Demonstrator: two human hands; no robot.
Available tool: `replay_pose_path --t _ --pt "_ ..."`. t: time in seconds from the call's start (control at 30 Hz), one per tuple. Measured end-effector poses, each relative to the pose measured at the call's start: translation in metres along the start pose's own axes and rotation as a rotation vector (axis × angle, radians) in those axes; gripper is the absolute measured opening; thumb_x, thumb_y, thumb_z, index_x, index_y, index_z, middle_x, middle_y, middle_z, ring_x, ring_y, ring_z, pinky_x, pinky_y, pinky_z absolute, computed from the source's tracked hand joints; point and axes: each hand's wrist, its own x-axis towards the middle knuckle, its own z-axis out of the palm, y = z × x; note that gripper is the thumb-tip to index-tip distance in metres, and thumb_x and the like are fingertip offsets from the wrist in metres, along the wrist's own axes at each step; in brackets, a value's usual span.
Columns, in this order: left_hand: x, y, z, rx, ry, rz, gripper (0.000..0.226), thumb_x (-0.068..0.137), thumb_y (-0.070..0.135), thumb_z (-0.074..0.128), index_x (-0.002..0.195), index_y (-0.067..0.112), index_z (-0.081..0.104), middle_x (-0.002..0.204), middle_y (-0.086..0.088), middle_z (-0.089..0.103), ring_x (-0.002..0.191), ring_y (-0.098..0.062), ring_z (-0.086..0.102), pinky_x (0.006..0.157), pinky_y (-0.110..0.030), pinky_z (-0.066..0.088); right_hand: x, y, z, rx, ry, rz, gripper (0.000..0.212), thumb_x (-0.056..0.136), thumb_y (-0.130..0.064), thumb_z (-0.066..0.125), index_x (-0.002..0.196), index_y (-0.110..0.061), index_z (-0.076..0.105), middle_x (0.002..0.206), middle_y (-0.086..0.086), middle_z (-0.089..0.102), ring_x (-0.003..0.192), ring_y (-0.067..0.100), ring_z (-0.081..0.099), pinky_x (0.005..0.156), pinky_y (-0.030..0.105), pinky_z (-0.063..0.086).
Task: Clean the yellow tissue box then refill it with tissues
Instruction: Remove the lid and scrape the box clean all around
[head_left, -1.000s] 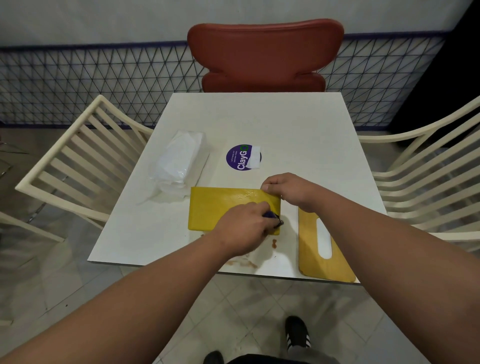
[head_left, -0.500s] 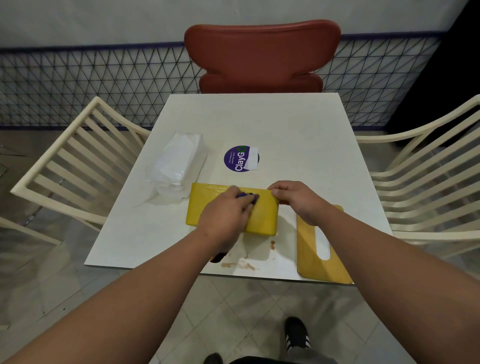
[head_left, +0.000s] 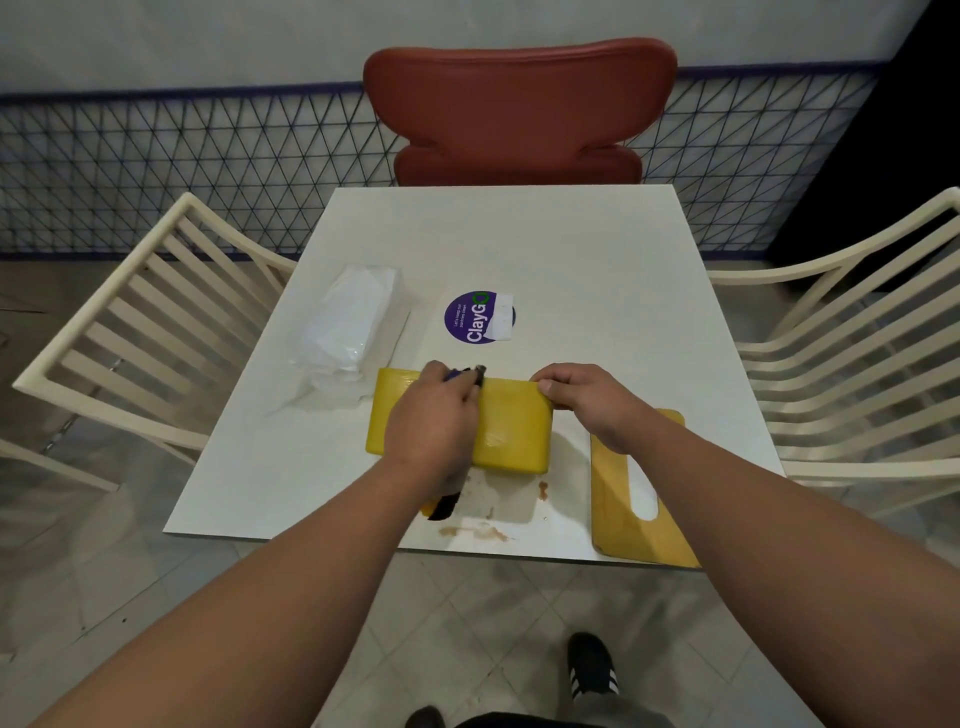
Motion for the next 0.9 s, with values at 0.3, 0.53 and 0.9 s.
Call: replay_pose_path --t 0.3,0.53,0.9 --pt "-0.035 0.05 0.033 0.009 0.001 0.266 0.022 0.092 0.023 0.054 0.108 0.018 0.068 0.086 -0.009 0.055 0.067 -0.028 0.056 0.047 -0.032 0.045 -0.003 -0.004 0.005 -0.02 0.023 -0.044 0.02 0.098 -0.01 0.049 0.094 -0.016 0.068 0.087 -0.003 0.064 0.081 0.012 0.056 0.078 0.026 0.045" --pt "-0.028 -0.013 0.007 0.008 0.125 0.003 0.034 0.098 0.029 0.047 0.129 0.025 0.06 0.106 -0.008 0.056 0.084 -0.029 0.057 0.066 -0.032 0.042 -0.004 -0.004 0.004 -0.12 0.006 -0.054 0.019 0.1 -0.018 0.047 0.1 -0.016 0.066 0.097 -0.003 0.064 0.093 0.012 0.055 0.083 0.027 0.043" --pt "-0.013 -0.084 -0.029 -0.003 0.251 -0.322 0.033 0.1 0.025 0.042 0.119 0.014 0.066 0.11 -0.013 0.055 0.085 -0.032 0.057 0.072 -0.034 0.043 -0.005 -0.001 0.002 -0.128 0.018 -0.047 0.02 0.1 -0.021 0.047 0.104 -0.016 0.066 0.102 0.0 0.064 0.101 0.018 0.056 0.093 0.038 0.045"
